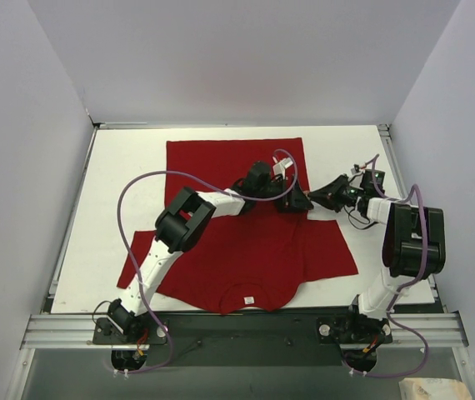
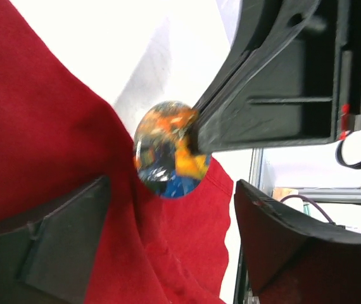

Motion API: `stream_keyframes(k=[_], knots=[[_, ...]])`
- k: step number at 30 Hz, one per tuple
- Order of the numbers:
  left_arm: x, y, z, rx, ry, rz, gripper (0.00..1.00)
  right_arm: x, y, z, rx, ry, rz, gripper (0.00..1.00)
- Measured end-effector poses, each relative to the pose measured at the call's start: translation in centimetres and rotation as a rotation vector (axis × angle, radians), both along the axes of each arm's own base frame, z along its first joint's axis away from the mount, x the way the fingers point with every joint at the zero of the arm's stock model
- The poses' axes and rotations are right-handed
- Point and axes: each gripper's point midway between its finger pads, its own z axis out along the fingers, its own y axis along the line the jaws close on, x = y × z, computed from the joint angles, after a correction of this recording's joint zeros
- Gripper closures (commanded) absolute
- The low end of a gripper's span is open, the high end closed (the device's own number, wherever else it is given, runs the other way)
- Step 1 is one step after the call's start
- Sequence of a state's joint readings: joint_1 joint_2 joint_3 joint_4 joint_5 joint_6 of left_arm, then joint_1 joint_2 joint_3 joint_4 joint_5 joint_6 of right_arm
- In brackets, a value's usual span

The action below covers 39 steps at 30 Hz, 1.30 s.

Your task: Pin the brooch onto the clothing

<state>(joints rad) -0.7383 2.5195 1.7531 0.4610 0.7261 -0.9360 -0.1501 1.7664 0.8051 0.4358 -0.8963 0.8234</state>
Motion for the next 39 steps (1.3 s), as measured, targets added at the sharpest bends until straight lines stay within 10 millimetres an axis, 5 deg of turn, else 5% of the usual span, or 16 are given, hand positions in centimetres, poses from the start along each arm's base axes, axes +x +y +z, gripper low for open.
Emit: stream_keyframes(k=[8, 16, 26, 32, 39], knots=[[-0.4, 2.0, 1.6, 0.014, -0.037, 0.042, 0.05, -0.4, -0.9, 3.1, -0.1, -0.059, -0.01, 1.0], [1.4, 6.3, 7.5, 0.004, -0.165, 0.187, 0.03, -0.7, -1.1, 7.3, -0.198, -0.148, 0.006, 1.0], [2.6, 14.0, 15.9, 0.198, -0.503, 0.446, 0.03, -1.5, 4.3, 10.3, -0.264, -0.222, 0.162, 1.0], [0.0, 18.0, 16.6, 0.44, -0.685, 0.501, 0.03, -2.4, 8.7, 10.6, -0.239, -0.233, 0.278, 1.0], [-6.6, 18.4, 13.7, 0.631, -0.884, 0.394, 0.03, -3.2, 11.9, 9.3, -0.144, -0.166, 0.36, 1.0]])
